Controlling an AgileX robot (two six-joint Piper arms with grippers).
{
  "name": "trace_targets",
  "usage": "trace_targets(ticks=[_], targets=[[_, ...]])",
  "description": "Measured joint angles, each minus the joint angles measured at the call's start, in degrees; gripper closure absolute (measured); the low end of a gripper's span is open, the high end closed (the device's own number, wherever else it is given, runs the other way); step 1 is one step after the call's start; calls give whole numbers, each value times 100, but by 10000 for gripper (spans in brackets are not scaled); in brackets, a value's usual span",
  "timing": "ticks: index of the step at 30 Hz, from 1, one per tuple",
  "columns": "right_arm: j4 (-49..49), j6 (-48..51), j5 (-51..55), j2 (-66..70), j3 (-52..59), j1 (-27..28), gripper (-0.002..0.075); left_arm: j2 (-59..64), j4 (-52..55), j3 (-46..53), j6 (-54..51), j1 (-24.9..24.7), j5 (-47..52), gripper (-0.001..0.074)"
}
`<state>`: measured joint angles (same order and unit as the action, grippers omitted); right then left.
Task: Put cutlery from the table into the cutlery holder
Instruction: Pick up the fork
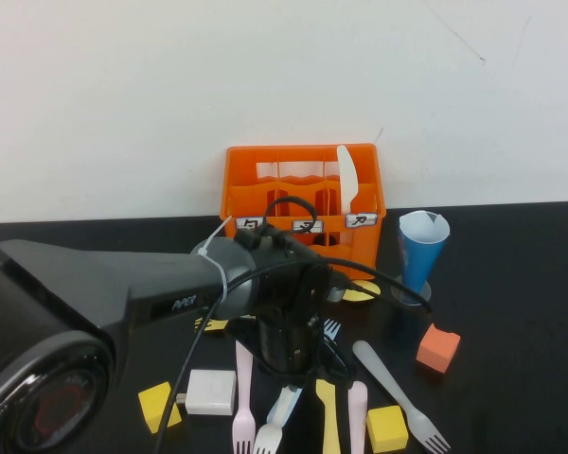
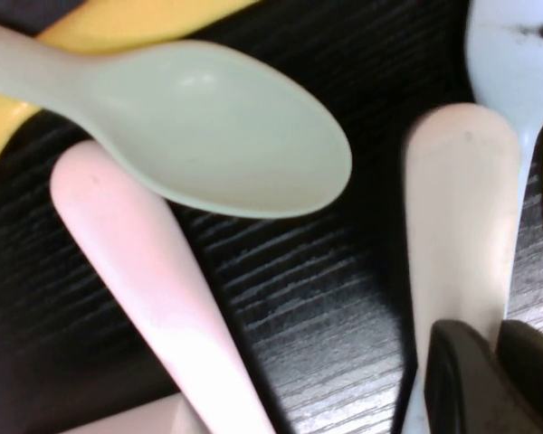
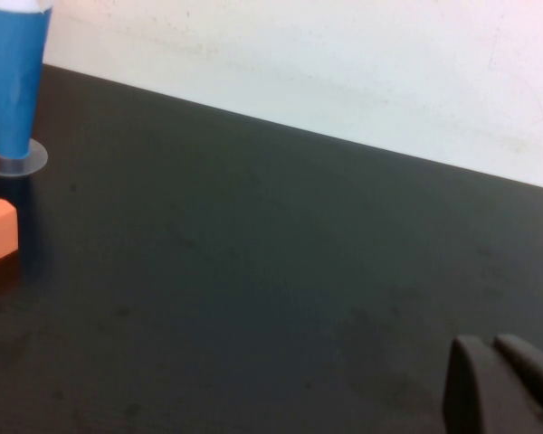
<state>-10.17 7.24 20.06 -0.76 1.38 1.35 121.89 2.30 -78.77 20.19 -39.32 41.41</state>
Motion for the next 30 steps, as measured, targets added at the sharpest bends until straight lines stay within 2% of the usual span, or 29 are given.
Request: trace_targets(ticks=[5,13,15,20,22,25,30], targets=[[0,0,0,0,0,0,730,1,0,0,-3,0,0,729],[0,0,0,0,0,0,730,1,292,0,-7,0,45,725],[0,0,0,0,0,0,730,1,340,0,-43,0,68,680],[0,0,0,0,0,0,730,1,339,0,-31,0,72,426],[0,0,0,0,0,0,730,1,331,0,70,0,72,365],[0,0,0,0,0,0,730,1,318,0,170,23,72,348],[0,0,0,0,0,0,730,1,244,0,258,203,21,405]])
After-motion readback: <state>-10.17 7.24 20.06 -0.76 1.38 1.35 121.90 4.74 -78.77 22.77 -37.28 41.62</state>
